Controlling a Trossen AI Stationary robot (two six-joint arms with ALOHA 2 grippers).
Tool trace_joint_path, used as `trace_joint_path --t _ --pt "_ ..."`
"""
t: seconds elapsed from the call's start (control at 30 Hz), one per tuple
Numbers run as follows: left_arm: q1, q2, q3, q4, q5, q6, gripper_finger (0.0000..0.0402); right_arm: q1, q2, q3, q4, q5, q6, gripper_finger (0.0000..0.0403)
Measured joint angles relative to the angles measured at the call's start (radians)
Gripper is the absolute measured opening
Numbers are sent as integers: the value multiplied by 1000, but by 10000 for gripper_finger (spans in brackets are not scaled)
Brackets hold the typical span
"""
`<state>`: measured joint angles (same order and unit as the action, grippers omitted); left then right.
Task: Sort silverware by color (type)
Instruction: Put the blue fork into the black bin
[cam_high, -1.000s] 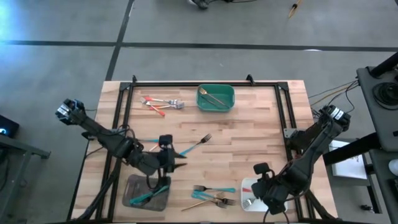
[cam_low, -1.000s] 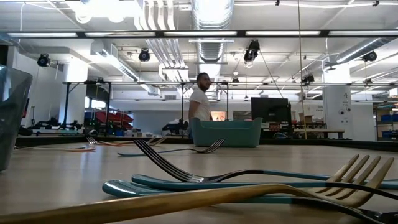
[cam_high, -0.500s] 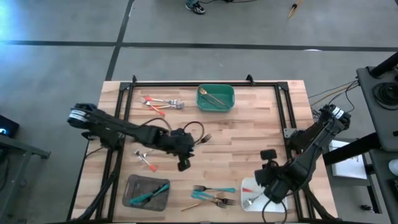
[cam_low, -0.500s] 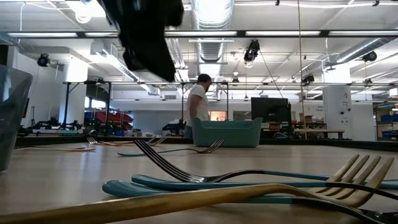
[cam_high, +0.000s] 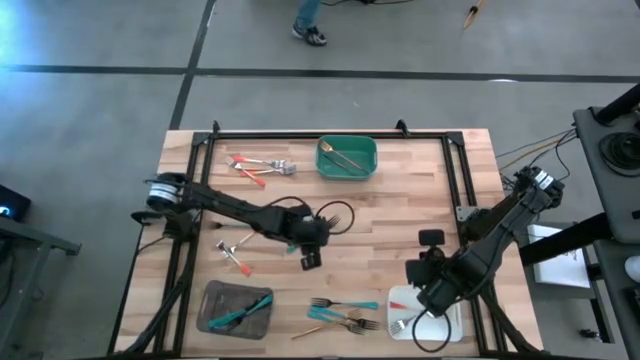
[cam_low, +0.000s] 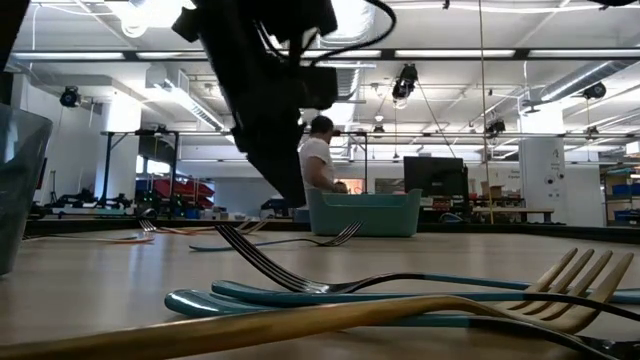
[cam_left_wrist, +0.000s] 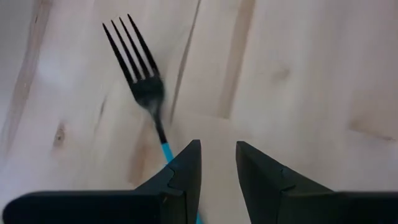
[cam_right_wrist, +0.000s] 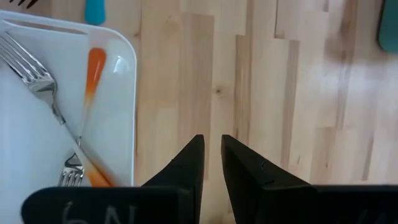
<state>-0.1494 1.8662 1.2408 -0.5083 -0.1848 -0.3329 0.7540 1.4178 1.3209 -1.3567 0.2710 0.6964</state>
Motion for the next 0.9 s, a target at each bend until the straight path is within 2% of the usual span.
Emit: trace_joint_path --t 0.2,0.4,0.6,0.9 --pt "43 83 73 -109 -41 45 90 0 0 -1 1 2 3 47" --pt "99 106 60 -115 -40 62 96 0 0 -1 3 12 3 47" --pt "133 108 46 -113 65 59 97 0 0 -1 4 19 3 47" --pt "132 107 54 -115 11 60 97 -1 0 -1 5 52 36 47"
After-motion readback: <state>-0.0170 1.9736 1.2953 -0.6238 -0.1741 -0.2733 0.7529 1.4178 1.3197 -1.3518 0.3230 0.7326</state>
